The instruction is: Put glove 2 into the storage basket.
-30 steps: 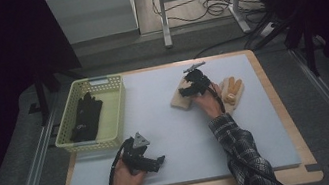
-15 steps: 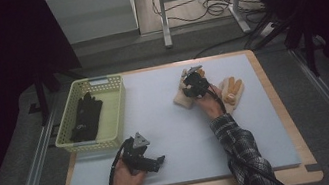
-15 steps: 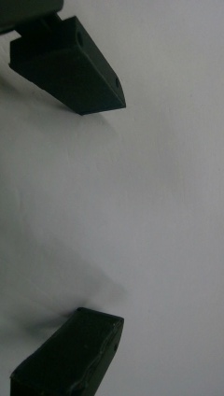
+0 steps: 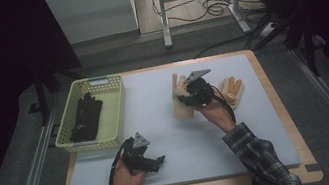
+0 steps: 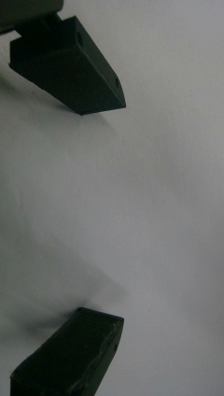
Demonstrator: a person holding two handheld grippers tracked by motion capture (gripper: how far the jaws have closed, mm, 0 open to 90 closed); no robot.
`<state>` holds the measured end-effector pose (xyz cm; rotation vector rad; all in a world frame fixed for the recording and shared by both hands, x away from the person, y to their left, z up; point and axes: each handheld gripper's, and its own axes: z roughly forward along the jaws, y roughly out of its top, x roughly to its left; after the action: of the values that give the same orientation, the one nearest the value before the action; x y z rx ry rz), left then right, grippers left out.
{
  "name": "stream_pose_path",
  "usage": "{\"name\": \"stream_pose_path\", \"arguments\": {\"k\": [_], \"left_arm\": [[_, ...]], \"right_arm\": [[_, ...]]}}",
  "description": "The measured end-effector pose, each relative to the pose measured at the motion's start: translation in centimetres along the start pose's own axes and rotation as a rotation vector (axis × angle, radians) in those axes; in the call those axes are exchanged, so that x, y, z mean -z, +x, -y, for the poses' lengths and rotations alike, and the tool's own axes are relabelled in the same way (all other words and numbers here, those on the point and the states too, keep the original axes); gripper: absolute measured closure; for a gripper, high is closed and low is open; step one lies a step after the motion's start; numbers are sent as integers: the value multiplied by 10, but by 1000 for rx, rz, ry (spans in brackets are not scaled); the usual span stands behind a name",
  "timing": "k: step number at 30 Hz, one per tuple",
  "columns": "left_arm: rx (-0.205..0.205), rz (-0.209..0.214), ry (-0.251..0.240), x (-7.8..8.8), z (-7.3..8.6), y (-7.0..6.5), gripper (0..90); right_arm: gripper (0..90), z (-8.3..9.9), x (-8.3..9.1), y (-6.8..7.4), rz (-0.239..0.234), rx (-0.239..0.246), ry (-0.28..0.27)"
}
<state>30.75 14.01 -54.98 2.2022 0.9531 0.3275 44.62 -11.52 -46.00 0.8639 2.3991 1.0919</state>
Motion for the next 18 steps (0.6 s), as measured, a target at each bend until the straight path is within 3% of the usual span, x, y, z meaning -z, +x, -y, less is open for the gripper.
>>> {"name": "stream_pose_path", "arguments": {"k": [7, 13, 15, 18], "left_arm": [[1, -1, -2, 0, 0, 0, 6], [-1, -2, -2, 0, 0, 0, 7], [0, -2, -2, 0, 0, 0, 7], [2, -1, -2, 0, 0, 0, 7]], "right_arm": [[592, 24, 25, 33, -90, 40, 13], [578, 57, 18, 55, -99, 80, 53], [544, 67, 11, 56, -104, 59, 65], [420, 76, 3, 54, -141, 5, 81]]}}
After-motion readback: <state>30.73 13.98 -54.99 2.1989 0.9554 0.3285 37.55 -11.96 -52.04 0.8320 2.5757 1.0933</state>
